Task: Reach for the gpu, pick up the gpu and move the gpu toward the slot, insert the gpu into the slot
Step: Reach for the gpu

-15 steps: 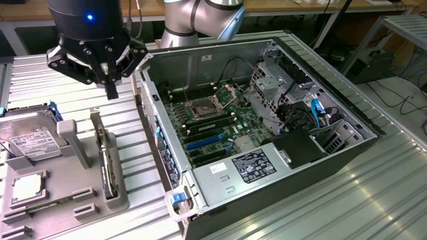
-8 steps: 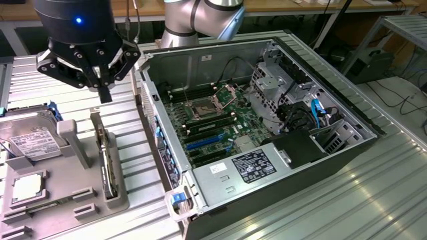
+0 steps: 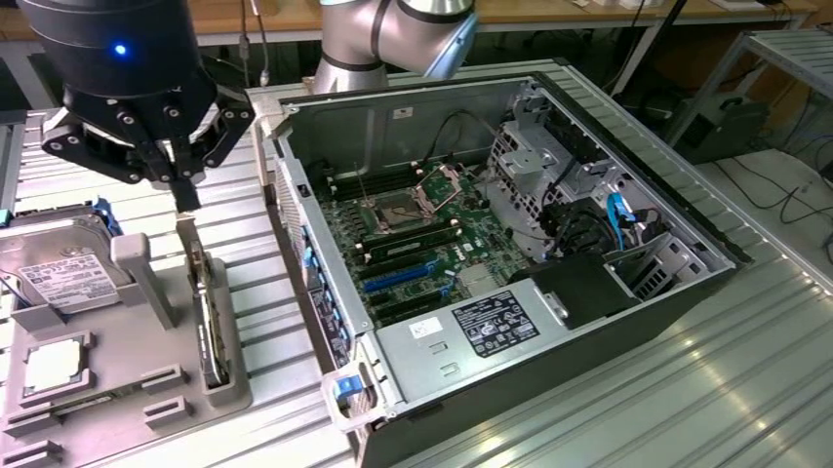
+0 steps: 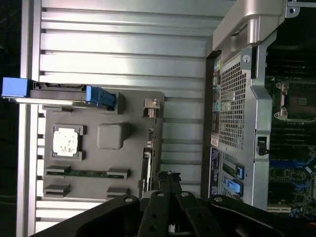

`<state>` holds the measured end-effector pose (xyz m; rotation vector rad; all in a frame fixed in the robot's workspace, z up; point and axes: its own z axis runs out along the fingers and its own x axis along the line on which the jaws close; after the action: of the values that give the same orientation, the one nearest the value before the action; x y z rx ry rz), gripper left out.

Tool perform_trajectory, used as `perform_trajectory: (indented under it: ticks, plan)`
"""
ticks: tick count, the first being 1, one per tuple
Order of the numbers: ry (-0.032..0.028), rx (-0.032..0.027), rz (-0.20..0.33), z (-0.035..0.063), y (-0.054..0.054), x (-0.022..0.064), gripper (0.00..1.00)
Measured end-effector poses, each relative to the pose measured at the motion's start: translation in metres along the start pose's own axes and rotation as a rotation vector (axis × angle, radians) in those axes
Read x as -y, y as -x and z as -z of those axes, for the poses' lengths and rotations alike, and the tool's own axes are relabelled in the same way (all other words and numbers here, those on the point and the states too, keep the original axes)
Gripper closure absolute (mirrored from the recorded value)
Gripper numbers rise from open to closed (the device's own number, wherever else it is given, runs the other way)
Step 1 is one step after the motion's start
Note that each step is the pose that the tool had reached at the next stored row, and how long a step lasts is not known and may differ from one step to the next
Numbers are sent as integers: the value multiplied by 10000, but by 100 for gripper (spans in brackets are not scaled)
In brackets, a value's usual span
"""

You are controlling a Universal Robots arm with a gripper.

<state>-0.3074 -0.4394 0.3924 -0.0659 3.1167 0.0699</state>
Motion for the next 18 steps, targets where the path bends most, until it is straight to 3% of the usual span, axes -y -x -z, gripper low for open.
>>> perform_trajectory:
  ticks: [18]
  plan:
    - [0,-1,0,7,-284,90,89]
